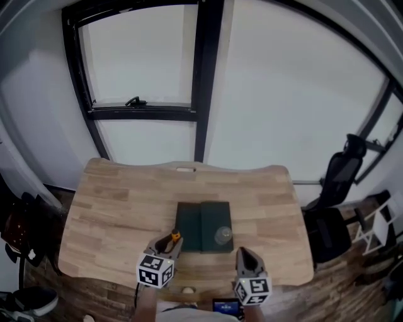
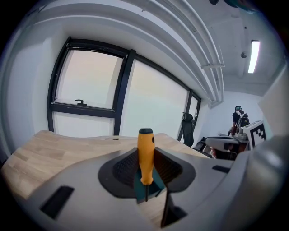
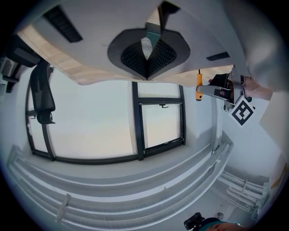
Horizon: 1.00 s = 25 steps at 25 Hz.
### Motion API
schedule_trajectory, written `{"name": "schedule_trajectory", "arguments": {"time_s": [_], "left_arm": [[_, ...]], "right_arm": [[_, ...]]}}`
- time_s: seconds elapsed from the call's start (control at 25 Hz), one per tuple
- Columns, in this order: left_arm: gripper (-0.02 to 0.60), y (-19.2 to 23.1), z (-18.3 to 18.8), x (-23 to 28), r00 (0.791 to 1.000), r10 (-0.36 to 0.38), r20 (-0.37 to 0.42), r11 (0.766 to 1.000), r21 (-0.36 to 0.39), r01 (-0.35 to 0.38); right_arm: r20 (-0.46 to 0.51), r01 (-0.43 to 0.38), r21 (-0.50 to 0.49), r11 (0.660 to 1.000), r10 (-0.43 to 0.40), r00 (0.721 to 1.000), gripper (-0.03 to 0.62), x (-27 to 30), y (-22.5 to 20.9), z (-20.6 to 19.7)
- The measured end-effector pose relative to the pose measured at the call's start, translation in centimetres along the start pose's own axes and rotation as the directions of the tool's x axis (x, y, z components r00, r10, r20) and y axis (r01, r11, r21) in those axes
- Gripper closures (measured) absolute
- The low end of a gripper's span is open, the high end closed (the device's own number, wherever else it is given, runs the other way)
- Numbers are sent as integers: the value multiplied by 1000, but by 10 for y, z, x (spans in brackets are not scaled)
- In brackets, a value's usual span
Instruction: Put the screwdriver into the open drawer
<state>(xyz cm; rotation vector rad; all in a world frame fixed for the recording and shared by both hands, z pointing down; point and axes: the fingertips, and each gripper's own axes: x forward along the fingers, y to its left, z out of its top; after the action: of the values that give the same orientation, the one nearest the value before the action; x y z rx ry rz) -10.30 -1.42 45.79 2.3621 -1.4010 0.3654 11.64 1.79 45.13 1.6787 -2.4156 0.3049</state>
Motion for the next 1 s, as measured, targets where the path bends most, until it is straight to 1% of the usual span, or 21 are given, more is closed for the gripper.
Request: {"name": "schedule_trajectory", "arguments": {"time_s": [0.24,0.44,0.76,1.0], "left_arm": [[471,18,7,25,999,-42,-8,999,-4,42],[471,23,9,33,997,-70,-16,998,-8,70],[471,27,9,38,997,-77,-25,997,-3,77],[471,30,10,39,997,-67,-25,998,5,67]], "right_arm": [[-25,50,-3,999,-50,998,597,15,-4,-2],[-47,81,-3,997,-81,996,597,18,-7,-3],[-47,66,-4,998,-67,997,598,28,0,-5],[-40,52,0,999,-52,998,597,36,0,-5]]}}
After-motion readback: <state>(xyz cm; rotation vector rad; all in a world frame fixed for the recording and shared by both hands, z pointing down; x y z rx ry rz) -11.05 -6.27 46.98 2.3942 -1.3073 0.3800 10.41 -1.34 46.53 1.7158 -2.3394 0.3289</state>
